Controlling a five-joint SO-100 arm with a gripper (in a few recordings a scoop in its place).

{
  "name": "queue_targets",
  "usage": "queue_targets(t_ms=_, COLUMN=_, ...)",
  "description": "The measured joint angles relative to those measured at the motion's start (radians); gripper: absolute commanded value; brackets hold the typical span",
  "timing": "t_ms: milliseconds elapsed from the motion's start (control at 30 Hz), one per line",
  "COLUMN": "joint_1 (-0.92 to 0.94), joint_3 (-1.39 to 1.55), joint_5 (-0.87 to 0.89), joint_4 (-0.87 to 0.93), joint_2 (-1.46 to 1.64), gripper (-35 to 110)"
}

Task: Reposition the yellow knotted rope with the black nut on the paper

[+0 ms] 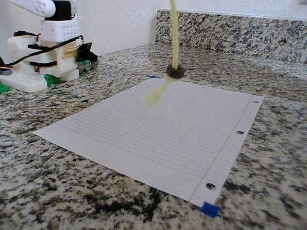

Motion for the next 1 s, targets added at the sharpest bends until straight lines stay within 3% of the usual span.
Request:
queue_targets(t_ms=167, joint_1=0.21, joint_3=0.0, joint_5=0.026, joint_4=-0.043, joint_2=-0.044, gripper=0)
queue_targets(t_ms=567, joint_1=0.494, joint_3=0.057, joint_5=0.16, joint_4=-0.034, joint_2=-0.124, gripper=0)
queue_targets(t_ms=733, joint_1=0.471, joint_3=0.112, joint_5=0.219, joint_4=-0.014, joint_2=-0.12, gripper=0)
queue_targets(t_ms=1000, joint_1=0.255, joint_3=0.287, joint_5=0.265, joint_4=-0.052, joint_2=-0.061, gripper=0)
